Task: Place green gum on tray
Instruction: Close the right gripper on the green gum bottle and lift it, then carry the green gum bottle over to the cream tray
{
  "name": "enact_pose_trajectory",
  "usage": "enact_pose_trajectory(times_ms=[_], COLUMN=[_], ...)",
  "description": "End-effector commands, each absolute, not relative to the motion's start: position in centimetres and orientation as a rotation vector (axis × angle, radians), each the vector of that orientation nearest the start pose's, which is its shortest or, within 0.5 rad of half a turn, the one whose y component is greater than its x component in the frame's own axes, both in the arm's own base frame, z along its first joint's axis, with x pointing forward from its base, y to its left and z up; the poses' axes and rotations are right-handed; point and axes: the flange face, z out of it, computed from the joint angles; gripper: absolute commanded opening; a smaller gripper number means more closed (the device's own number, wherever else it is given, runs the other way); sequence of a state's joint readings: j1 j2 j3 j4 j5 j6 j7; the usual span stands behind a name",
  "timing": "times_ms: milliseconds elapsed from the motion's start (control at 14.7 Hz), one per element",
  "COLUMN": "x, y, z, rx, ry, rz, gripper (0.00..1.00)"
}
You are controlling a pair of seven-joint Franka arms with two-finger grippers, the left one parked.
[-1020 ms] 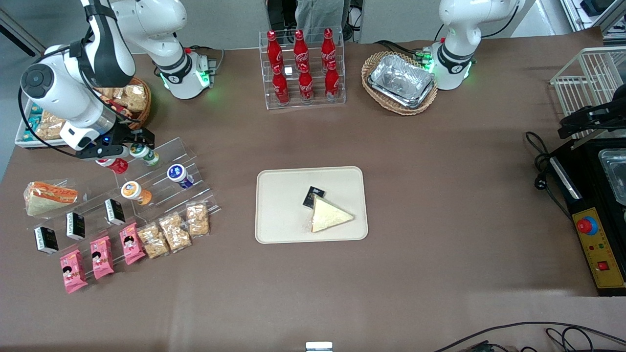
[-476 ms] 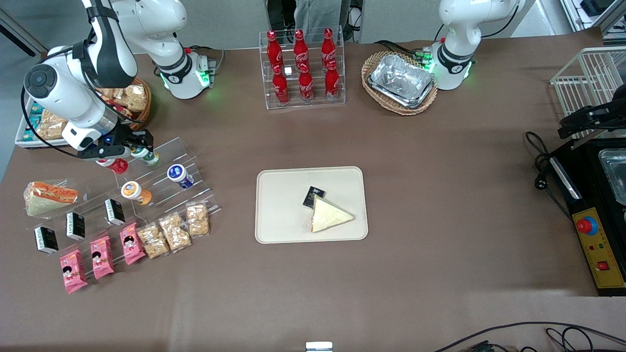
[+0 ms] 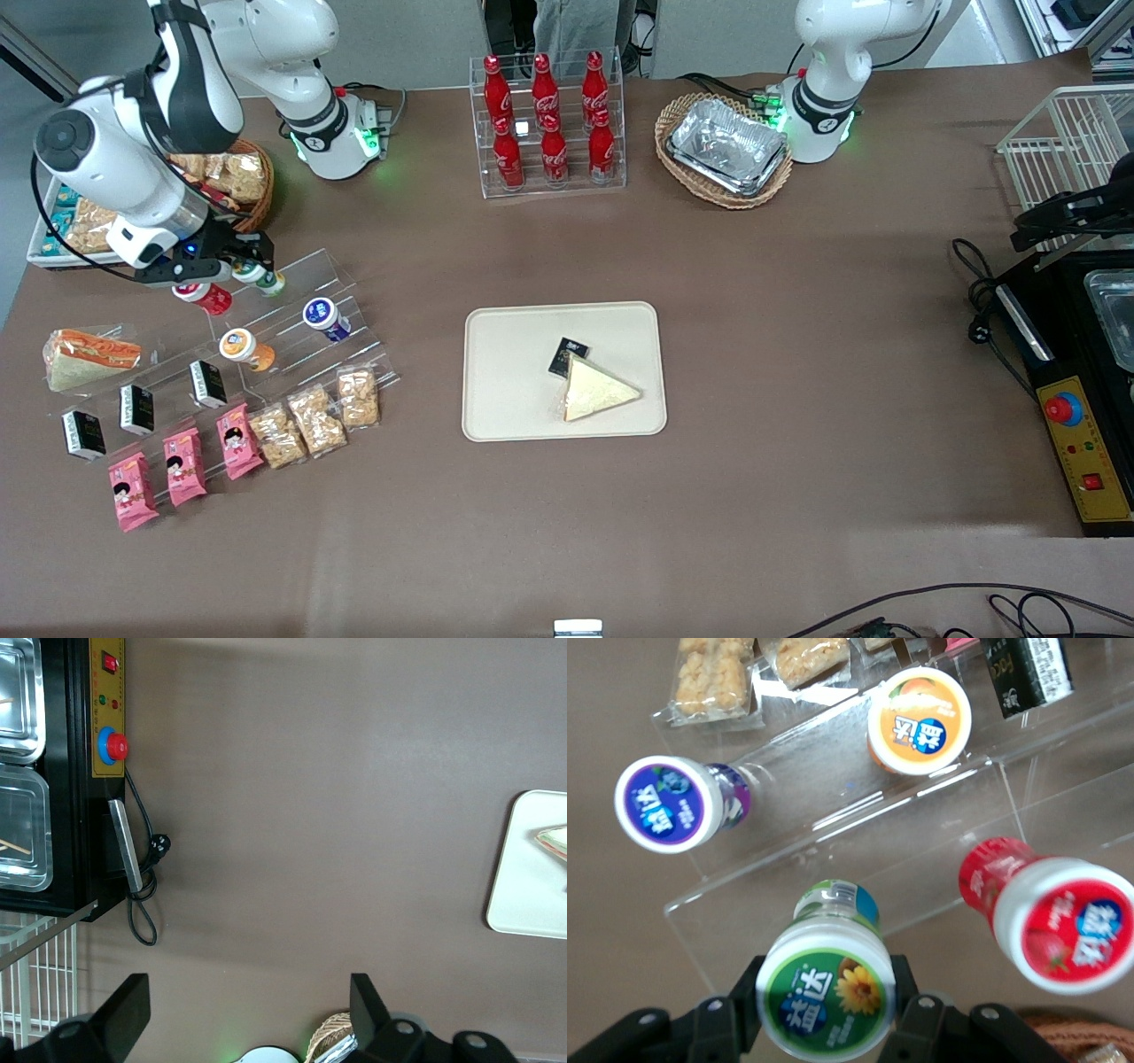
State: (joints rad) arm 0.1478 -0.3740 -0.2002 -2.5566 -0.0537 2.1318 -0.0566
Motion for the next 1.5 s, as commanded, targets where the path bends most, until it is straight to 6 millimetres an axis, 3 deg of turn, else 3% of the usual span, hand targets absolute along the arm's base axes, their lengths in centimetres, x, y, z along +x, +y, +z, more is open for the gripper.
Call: enact_pose_trajectory(times_ms=[0,204,340,544,680,816,1020,1224,1429], x=[40.4,40.9,40.9,39.9,39.5,39.5,39.5,39.6,40.1], y=[-1.4,0.6,5.4,14.0,19.6,24.7,30.2,33.4,34.8], z=[46.0,51.5,54.1,53.8,52.4,49.4,44.3,39.3,34.8], rx=[-3.125,-3.118,-3.119,-3.138,-3.12,-3.119,-3.102,-3.067,-3.035], ry=[-0.101,-0.1,-0.065,0.042,0.086,0.134,0.137,0.162,0.139], rz=[0.131,0.16,0.158,0.151,0.129,0.113,0.098,0.105,0.126], gripper=[0.51,0.51,0.51,0.51,0.51,0.51,0.51,0.51,0.51])
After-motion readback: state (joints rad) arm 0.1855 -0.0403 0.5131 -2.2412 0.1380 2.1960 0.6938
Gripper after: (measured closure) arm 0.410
